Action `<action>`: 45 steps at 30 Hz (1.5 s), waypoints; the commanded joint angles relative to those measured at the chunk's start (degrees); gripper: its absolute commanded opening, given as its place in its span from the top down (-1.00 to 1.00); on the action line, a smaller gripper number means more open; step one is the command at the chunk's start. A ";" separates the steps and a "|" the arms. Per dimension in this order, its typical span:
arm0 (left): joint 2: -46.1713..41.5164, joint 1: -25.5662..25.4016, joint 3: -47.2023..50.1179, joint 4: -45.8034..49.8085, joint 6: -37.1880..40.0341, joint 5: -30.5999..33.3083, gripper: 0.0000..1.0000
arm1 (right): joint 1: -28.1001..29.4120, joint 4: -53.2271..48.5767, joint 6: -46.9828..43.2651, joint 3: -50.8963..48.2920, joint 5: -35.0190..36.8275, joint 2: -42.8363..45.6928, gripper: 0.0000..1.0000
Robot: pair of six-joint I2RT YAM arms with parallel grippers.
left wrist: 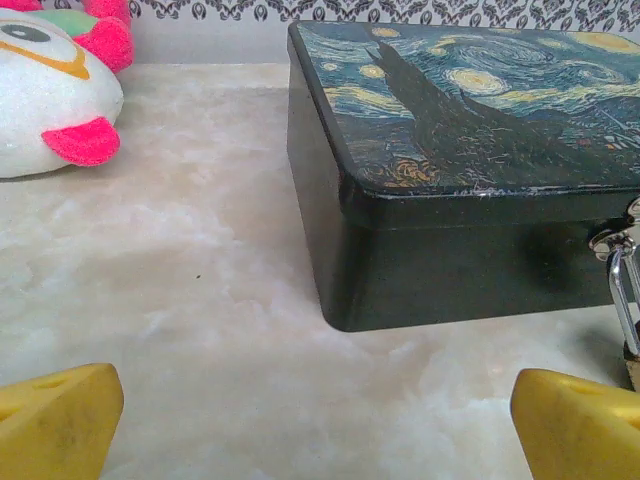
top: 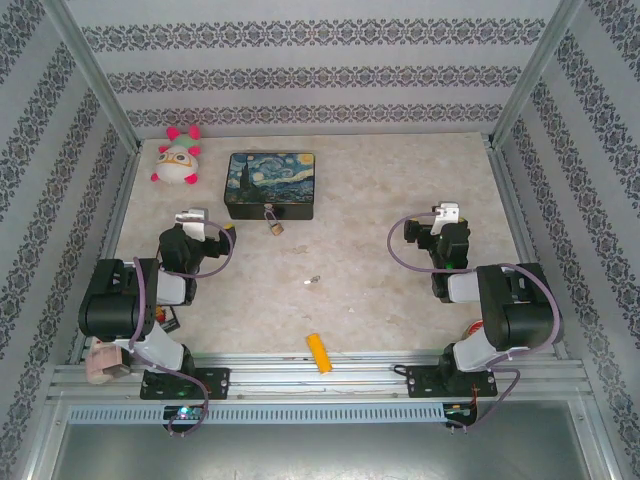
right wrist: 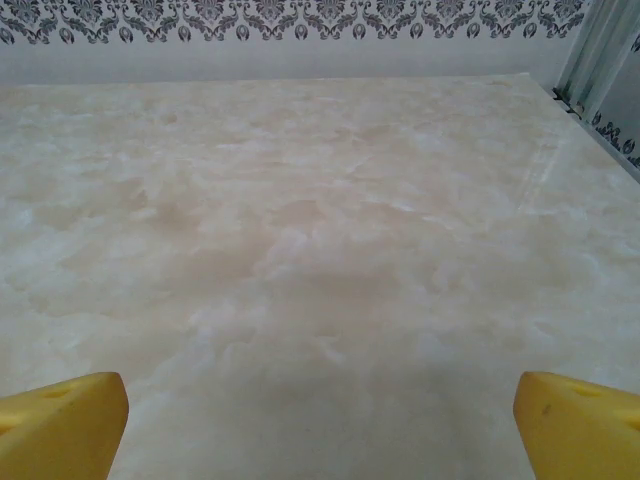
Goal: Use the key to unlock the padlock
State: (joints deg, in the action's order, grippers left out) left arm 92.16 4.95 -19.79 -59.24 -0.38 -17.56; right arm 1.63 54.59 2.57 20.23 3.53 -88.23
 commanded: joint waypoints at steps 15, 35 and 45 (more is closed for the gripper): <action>-0.58 -0.03 -0.77 0.91 0.38 -0.85 -0.99 | -0.31 0.43 -0.90 1.12 -0.92 0.51 -0.96; -0.53 -0.01 -0.77 1.01 0.32 -0.81 -0.99 | -0.57 0.43 -0.72 1.13 -1.38 0.51 -0.96; -2.95 0.06 0.59 0.13 -0.81 1.75 -0.99 | -0.58 -0.23 -0.46 1.04 -0.36 1.68 -0.96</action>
State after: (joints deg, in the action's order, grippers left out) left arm 91.35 4.95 -19.75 -58.83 -0.43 -17.28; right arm 1.61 54.54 2.57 20.27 3.53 -88.16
